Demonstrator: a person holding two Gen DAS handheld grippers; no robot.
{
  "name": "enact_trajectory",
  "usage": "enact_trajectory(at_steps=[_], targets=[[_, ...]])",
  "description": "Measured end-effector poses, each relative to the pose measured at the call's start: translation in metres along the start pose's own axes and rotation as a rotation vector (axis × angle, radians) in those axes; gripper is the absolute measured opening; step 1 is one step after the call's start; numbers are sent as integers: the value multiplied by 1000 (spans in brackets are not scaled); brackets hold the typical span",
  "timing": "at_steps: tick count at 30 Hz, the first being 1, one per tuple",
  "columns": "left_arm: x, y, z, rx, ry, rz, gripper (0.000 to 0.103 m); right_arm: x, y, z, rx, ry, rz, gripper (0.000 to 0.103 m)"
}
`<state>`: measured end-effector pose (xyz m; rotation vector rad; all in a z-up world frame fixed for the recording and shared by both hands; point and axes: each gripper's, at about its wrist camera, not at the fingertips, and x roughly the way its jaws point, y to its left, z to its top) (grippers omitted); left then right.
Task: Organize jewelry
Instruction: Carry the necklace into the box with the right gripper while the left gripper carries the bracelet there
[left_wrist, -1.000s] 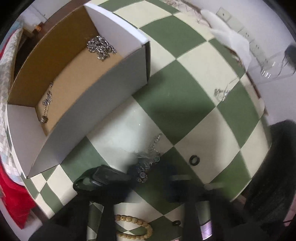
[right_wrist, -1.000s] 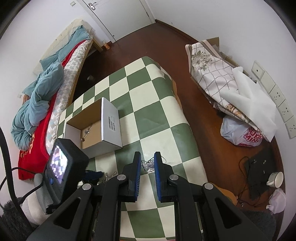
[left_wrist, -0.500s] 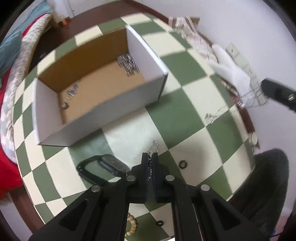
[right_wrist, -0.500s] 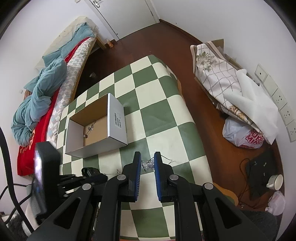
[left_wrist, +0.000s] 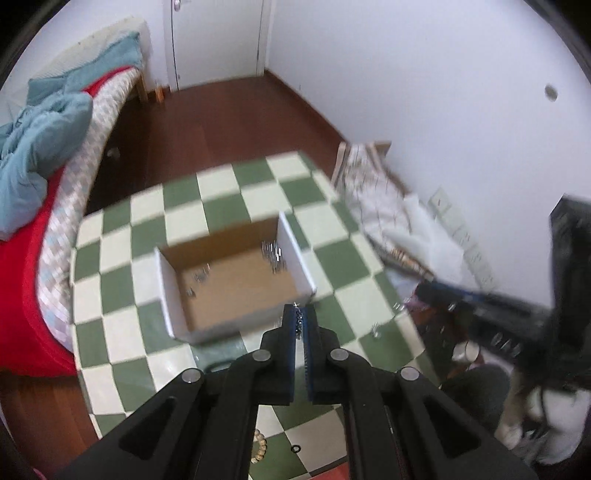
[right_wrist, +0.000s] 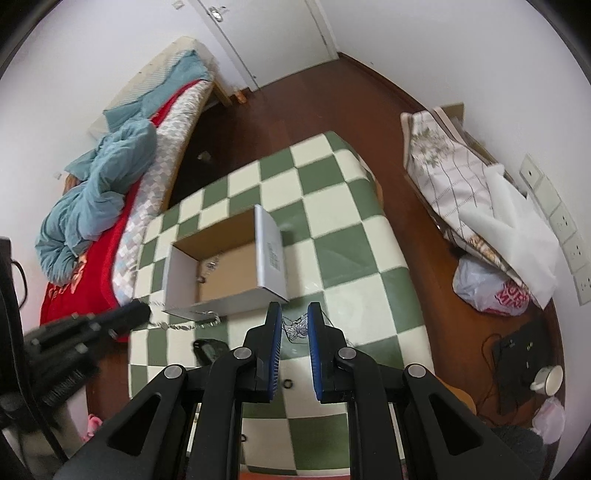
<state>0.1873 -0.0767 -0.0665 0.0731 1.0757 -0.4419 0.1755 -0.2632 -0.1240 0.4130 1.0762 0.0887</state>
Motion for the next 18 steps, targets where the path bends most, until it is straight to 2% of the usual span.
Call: enact_trajectory(at_steps=[5, 10, 14, 18], targets=[[-35, 12, 27, -5, -67, -4, 1, -24, 29, 18, -32, -29, 67, 14], [-38, 31, 42, -33, -78, 11, 1, -43, 67, 47, -87, -64, 119, 14], [-17, 55, 49, -81, -42, 13, 1, -40, 97, 68, -123, -63, 138, 14], [14, 77, 49, -141, 19, -1, 1, -13, 113, 83, -133, -15, 135, 14]])
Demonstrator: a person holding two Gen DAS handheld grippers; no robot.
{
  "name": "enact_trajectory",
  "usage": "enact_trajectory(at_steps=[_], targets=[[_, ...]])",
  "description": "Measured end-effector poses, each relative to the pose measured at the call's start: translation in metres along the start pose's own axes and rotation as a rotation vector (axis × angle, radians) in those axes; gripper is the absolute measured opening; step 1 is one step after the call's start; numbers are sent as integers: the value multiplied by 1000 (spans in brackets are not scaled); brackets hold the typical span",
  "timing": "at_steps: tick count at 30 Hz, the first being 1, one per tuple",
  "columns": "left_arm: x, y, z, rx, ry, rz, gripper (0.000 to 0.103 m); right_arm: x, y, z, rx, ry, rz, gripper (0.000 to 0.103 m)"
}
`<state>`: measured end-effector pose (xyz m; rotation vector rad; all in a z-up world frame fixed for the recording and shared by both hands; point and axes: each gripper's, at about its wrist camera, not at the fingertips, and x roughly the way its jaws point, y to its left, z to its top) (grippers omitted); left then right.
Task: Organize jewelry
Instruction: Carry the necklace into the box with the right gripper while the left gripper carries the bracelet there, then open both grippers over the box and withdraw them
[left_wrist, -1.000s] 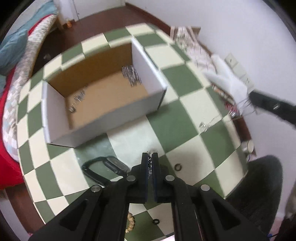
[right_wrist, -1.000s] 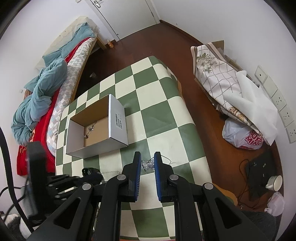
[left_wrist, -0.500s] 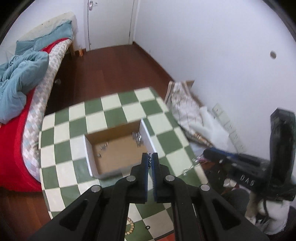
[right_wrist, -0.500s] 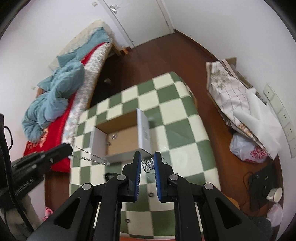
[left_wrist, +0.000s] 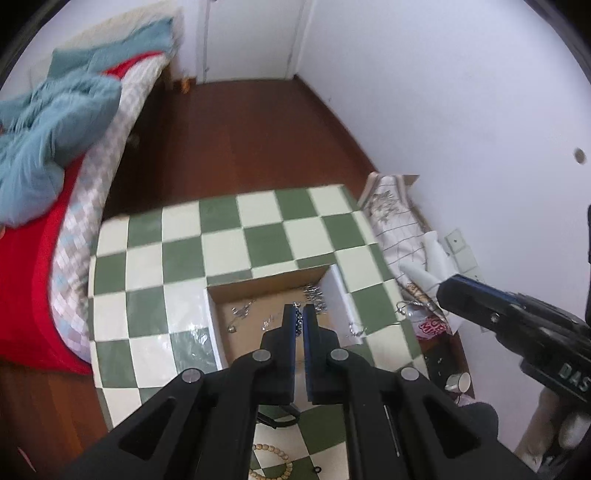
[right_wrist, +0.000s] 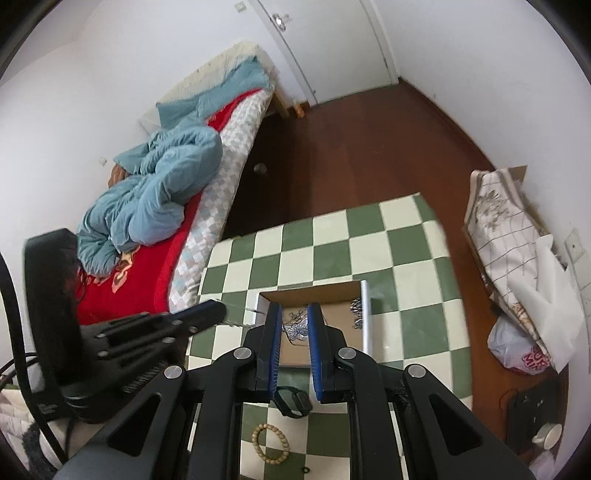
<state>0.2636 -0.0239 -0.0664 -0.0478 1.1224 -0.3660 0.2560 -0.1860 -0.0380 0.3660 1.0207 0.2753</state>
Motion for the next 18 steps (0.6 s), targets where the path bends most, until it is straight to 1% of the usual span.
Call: enact_trajectory(at_steps=[1, 4, 7, 9, 10, 11, 13, 14, 15, 16, 17, 18], targets=[[10, 6, 0, -20, 25, -14, 1, 12, 1, 3, 0, 24, -2, 14], [38, 25, -2, -80, 81, -19, 1, 46, 1, 6, 8, 92, -10, 14], [55, 37, -4, -126, 115, -19, 2, 79, -3, 5, 21, 154, -16, 15], [64, 44, -6, -156, 144, -5, 2, 100, -6, 5, 24, 197, -26, 15], [66, 47, -6, -169, 151, 4, 5, 108, -9, 5, 26, 212, -31, 15], [68, 50, -7, -177, 154, 14, 5, 120, -11, 5, 24, 246, -41, 16], [69, 55, -8, -193, 148, 42, 7, 134, -16, 4, 32, 287, -53, 16], [69, 56, -8, -193, 147, 72, 16, 140, -18, 3, 27, 308, -62, 18], [69, 57, -9, -187, 143, 111, 25, 146, -20, 2, 11, 320, -92, 30], [69, 58, -9, -185, 137, 141, 49, 150, -22, 0, 0, 331, -111, 50], [68, 60, -10, -186, 128, 161, 73, 153, -23, 0, -3, 337, -123, 58], [66, 62, -11, -185, 105, 185, 78, 154, -25, -2, -17, 335, -156, 66]])
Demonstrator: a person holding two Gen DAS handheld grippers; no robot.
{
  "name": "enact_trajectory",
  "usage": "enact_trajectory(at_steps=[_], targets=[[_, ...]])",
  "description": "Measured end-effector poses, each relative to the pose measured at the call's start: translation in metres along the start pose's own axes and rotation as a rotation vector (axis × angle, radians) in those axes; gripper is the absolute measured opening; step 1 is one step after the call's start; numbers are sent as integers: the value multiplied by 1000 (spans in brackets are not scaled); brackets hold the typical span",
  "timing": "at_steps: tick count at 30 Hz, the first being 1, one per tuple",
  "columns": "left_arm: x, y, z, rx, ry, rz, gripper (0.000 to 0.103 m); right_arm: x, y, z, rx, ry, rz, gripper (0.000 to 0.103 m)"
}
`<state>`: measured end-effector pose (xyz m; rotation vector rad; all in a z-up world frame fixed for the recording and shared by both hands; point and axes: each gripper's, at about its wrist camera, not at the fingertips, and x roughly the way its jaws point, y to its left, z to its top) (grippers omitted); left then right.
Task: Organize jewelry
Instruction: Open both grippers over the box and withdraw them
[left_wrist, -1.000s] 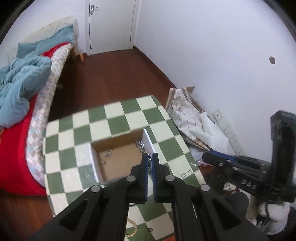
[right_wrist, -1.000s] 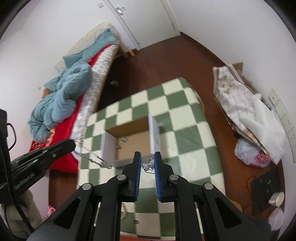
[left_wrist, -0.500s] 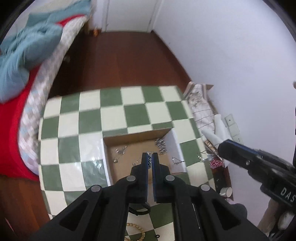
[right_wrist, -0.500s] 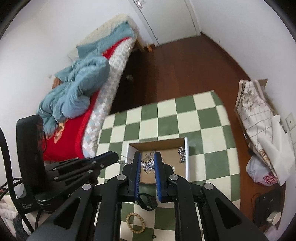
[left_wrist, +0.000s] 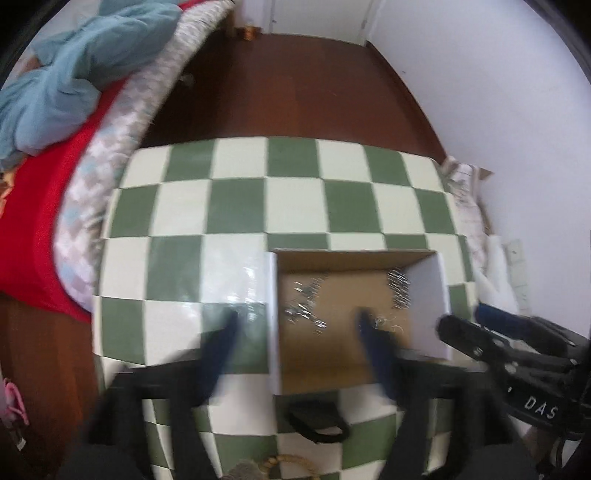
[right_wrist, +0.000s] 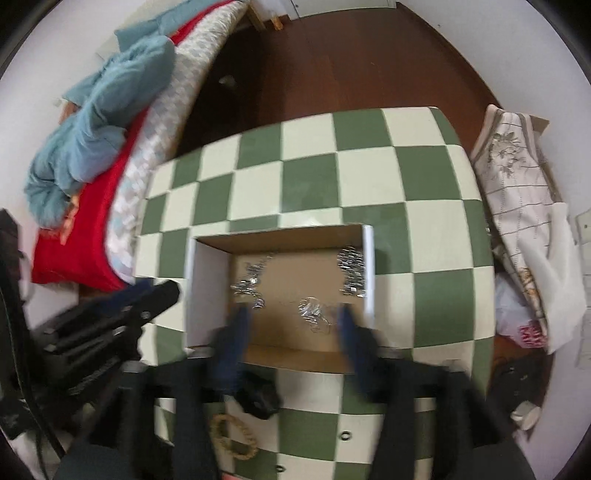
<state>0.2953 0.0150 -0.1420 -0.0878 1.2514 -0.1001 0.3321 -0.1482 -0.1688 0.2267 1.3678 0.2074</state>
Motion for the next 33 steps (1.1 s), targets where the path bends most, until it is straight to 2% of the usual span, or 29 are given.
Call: enact_trajectory(at_steps=[2, 3, 4, 5, 6, 7, 10, 15, 19, 27, 33], targets=[[-2, 4, -2, 3, -40, 48, 82, 0, -2, -3, -11, -12, -48, 66], [-1, 5, -2, 4, -48, 71, 85, 1, -4, -5, -10, -13, -79, 71], [-1, 7, -3, 6, -61, 99, 92, 2, -6, -8, -13, -14, -114, 84], [0, 8, -4, 7, -68, 111, 100, 2, -7, -10, -18, -14, -145, 92], [1, 10, -7, 4, -75, 123, 102, 3, -7, -12, -27, -16, -185, 100], [2, 11, -10, 3, -80, 131, 102, 5, -7, -16, -36, -19, -226, 100], [1, 12, -20, 8, -115, 173, 103, 10, -12, -24, -28, -20, -240, 100], [-6, 14, -35, -6, -159, 179, 103, 12, -11, -39, -27, -65, -273, 102], [-18, 12, -47, -6, -196, 191, 103, 9, -8, -50, -20, -80, -265, 102], [-59, 8, -72, -8, -271, 199, 103, -26, 5, -82, -42, -186, -279, 102], [-101, 8, -98, -19, -343, 223, 103, -70, 13, -110, -45, -278, -237, 102]])
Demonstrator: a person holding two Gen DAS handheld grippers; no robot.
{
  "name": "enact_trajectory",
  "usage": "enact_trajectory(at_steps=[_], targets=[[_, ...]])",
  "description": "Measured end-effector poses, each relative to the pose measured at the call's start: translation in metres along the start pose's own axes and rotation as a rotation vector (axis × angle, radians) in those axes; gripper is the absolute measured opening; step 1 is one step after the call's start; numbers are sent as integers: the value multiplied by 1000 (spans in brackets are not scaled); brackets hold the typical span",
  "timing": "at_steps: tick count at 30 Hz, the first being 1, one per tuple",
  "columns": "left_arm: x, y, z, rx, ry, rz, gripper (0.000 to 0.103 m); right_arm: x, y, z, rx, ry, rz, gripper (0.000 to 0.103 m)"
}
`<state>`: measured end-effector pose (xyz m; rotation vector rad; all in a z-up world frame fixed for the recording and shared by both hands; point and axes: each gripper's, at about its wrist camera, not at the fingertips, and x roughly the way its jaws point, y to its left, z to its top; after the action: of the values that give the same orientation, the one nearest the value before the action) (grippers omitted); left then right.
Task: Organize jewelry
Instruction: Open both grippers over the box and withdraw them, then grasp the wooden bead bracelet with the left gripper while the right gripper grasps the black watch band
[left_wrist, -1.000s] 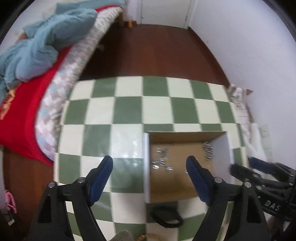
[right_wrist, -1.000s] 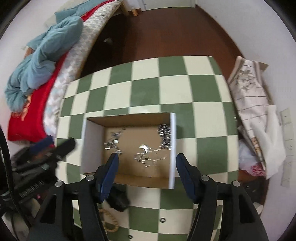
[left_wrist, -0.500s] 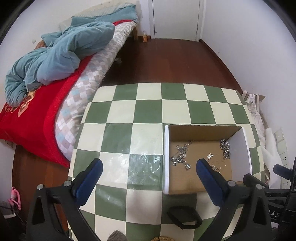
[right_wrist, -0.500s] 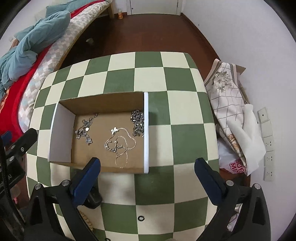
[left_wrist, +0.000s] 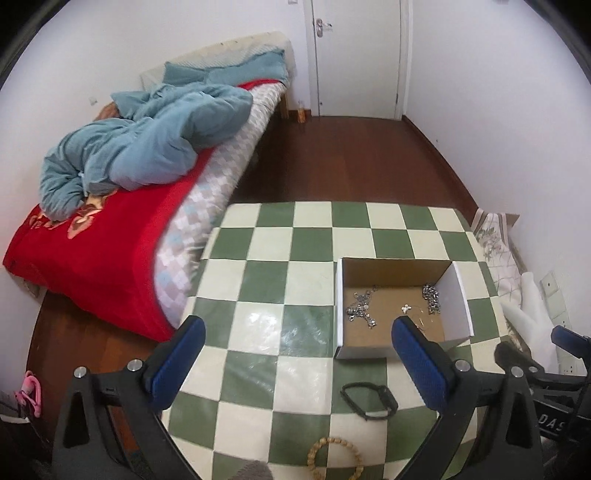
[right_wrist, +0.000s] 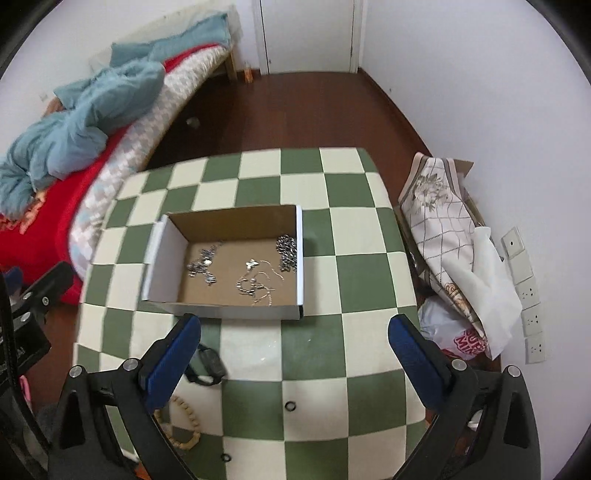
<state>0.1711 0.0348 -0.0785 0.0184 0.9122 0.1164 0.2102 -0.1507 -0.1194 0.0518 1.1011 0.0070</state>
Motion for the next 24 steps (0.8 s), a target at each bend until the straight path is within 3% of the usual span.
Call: enact_trajectory(at_steps=[5, 8, 11, 13, 14, 17, 19, 21, 24], targets=[[-23, 13, -28, 1, 2, 23, 103, -25, -7, -33, 10, -6, 48, 102], [-16, 21, -59, 8, 58, 47, 103, -22, -13, -60, 22, 37, 63, 102], [18, 25, -95, 6, 189, 57, 102, -8, -19, -85, 50, 84, 63, 100], [49, 24, -120, -12, 319, 11, 102, 7, -25, -100, 82, 130, 71, 85], [60, 22, -129, -20, 361, -13, 99, 14, -27, -104, 86, 151, 73, 83], [84, 9, -153, -20, 449, -58, 79, 29, -28, -114, 97, 191, 81, 81], [95, -2, -163, -2, 480, -63, 76, 35, -26, -116, 88, 201, 81, 78], [101, -11, -168, 20, 496, -54, 62, 39, -24, -114, 82, 207, 86, 78], [101, -18, -169, 41, 474, -68, 22, 45, -19, -108, 73, 210, 102, 77]])
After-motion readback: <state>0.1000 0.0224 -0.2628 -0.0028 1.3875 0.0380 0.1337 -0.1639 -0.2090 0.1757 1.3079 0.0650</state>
